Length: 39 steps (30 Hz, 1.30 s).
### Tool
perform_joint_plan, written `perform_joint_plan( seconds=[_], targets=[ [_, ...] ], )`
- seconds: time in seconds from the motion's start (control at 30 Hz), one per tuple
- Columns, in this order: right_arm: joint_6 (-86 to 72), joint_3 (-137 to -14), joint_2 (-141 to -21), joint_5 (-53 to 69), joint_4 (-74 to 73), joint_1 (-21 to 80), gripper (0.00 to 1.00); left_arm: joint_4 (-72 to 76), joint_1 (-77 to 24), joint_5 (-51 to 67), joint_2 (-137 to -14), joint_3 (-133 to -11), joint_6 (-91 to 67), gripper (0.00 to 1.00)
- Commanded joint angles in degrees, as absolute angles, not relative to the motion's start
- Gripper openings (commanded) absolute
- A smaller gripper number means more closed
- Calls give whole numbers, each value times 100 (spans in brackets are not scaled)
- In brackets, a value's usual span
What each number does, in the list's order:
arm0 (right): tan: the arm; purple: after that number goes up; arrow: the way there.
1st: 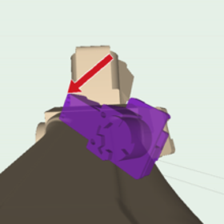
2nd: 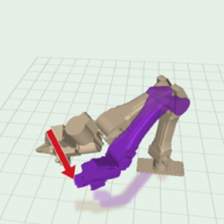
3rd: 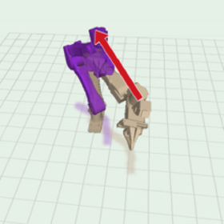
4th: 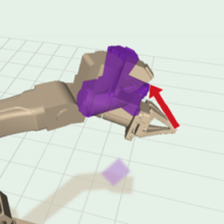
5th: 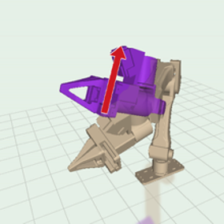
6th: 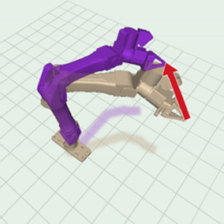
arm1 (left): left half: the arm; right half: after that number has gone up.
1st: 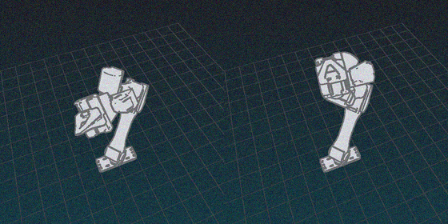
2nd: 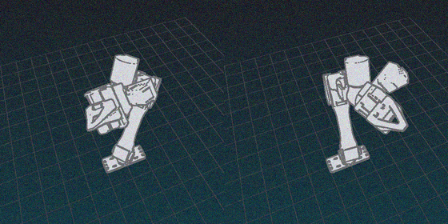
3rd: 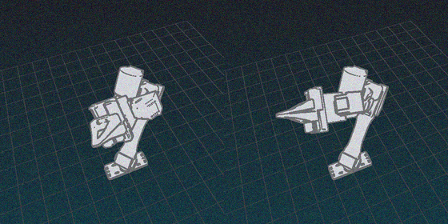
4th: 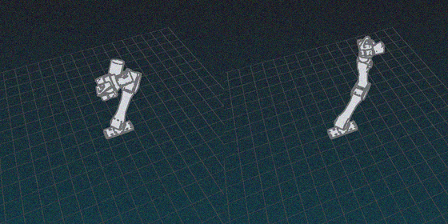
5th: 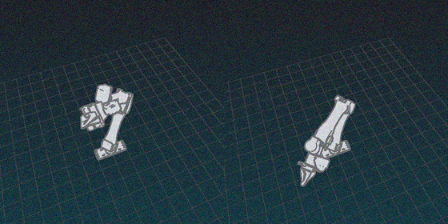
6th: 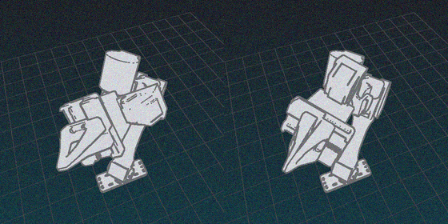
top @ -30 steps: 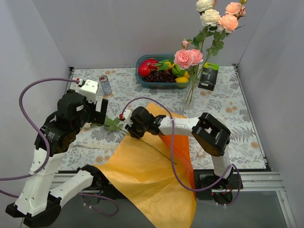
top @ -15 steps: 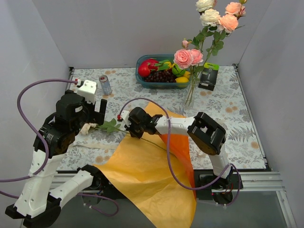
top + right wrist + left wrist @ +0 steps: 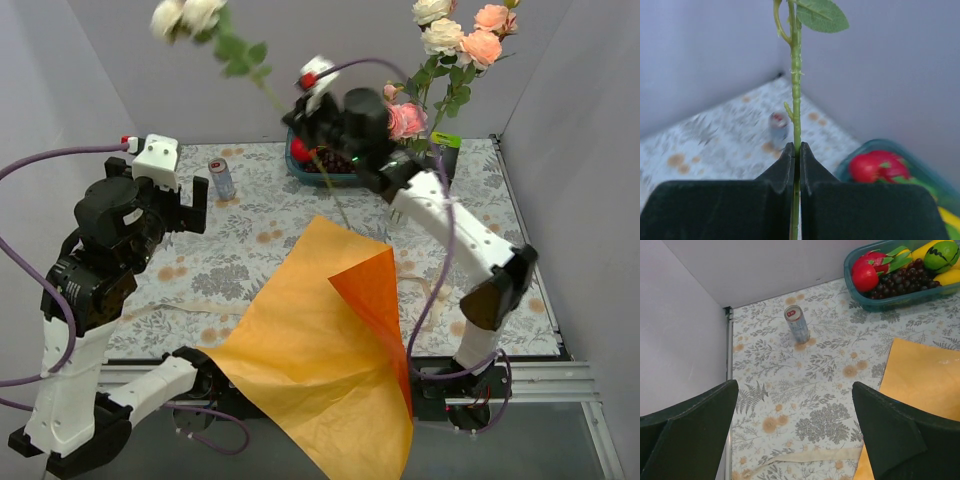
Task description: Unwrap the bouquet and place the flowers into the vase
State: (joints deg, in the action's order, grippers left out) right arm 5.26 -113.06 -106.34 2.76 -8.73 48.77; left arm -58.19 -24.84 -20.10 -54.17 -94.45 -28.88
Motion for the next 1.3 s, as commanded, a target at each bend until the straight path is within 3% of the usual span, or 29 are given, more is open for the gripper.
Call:
perform_joint_plan(
  seconds=[0.0,0.1,0.17,0.3,0.57,0.87,1.27],
  targets=[
    [605,-10739,-8880,106,988,4202,1,-5749,-2443,-2022,-5327,-9326,-2742,98],
    [1396,-8343,-7474,-34,3808,4201,1,-5520,-2443,-2021,-5203,-8931,-2707,98],
    [1818,-7719,-6938,-726,4794,4166,1,-5423,-2452,-2004,-5203,-8798,-2716,98],
    [2179,-6594,-6311,-537,5860,4034,1,-5291,-2452,-1942,-5308,-8754,-2725,98],
    [2390,-5977,-5555,-1203,5732,3982,1,-5045,-2443,-1925,-5353,-8596,-2646,98],
    [2742,-5599,-5818,-1143,6257,3648,1,-5115,-2452,-1775,-5511,-8701,-2698,98],
    [1565,-5317,-6503,-853,7119,2479,1,-4993,-2452,-1758,-5713,-8693,-2637,98]
  ],
)
